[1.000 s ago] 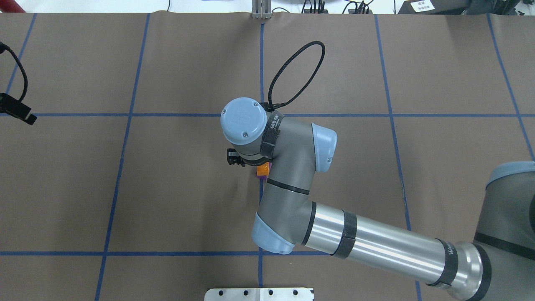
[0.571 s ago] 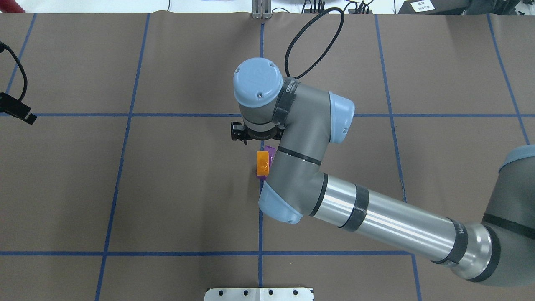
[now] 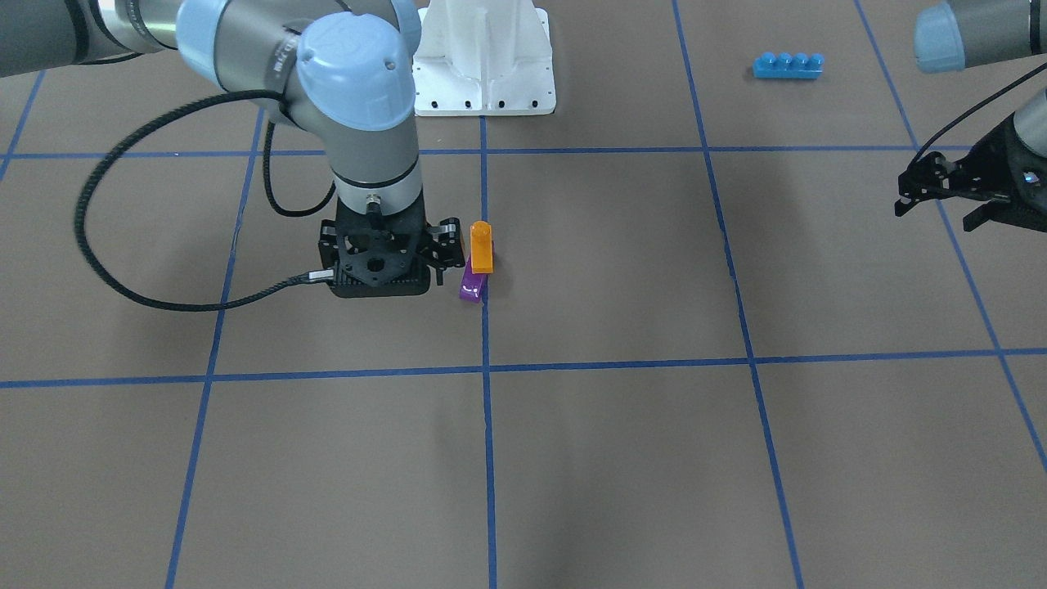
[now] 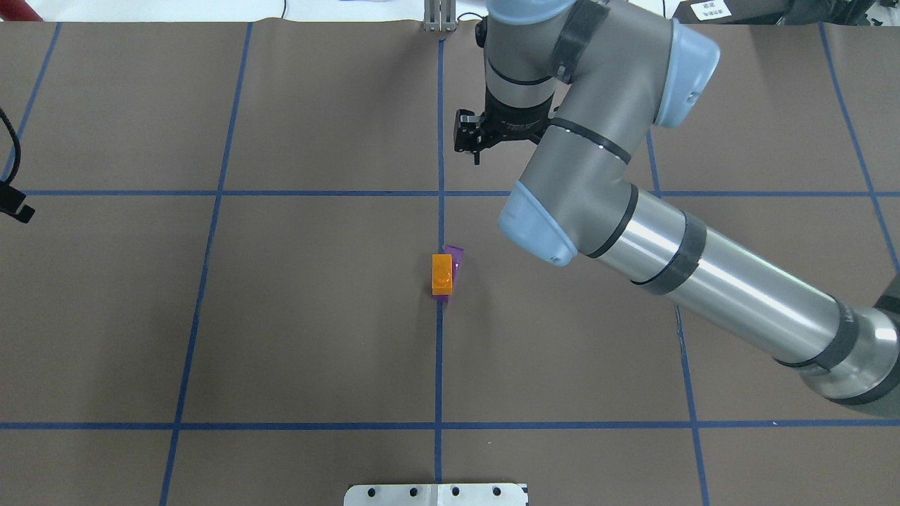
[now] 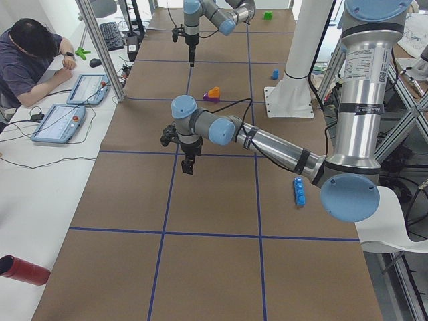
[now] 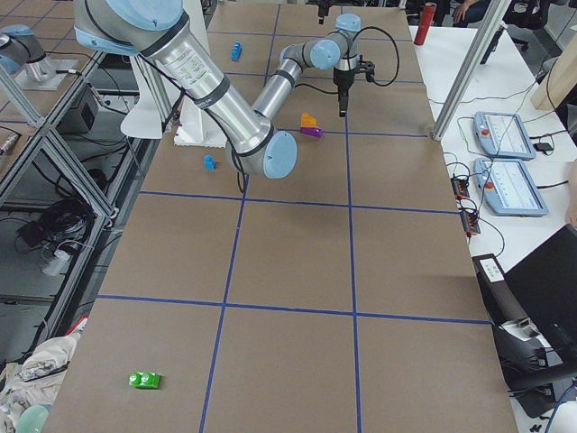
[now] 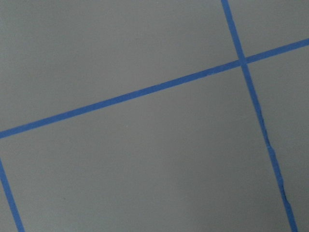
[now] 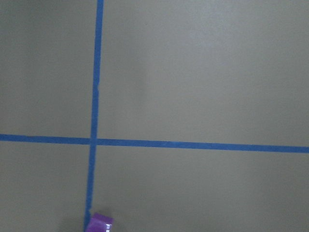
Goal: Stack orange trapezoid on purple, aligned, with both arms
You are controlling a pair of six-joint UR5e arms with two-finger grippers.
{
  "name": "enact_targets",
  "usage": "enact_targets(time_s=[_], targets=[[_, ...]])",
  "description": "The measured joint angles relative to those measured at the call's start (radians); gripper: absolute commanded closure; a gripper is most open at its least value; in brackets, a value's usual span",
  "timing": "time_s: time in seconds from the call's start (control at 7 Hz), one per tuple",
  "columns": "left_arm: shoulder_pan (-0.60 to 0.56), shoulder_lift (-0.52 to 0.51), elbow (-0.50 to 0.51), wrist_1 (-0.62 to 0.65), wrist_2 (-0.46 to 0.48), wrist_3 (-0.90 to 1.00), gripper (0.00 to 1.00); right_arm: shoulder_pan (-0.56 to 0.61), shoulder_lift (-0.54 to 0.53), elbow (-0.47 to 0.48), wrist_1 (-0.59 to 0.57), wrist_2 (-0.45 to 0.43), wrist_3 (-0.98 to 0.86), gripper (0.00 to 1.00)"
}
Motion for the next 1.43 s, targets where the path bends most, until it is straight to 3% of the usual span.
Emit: enact_targets(time_s=[0.14,0.57,1.0,1.43], targets=[[-0.037,0.010,0.011,0.000,0.000,0.004,0.00,0.063,-0.080,0.054,-0.021,0.040,-0.124,0.00],[-0.191,0.017,0.093,0.001,-0.002,0.190,0.00,0.328,-0.420,0.131,0.097,0.202,-0.561,0.00],[-0.319,0.019,0.205,-0.001,-0.003,0.426,0.00,0.533,-0.642,0.131,0.130,0.236,-0.910,0.00],[-0.381,0.050,0.220,0.000,-0.006,0.467,0.00,0.670,-0.862,0.131,0.243,0.237,-1.043,0.00]])
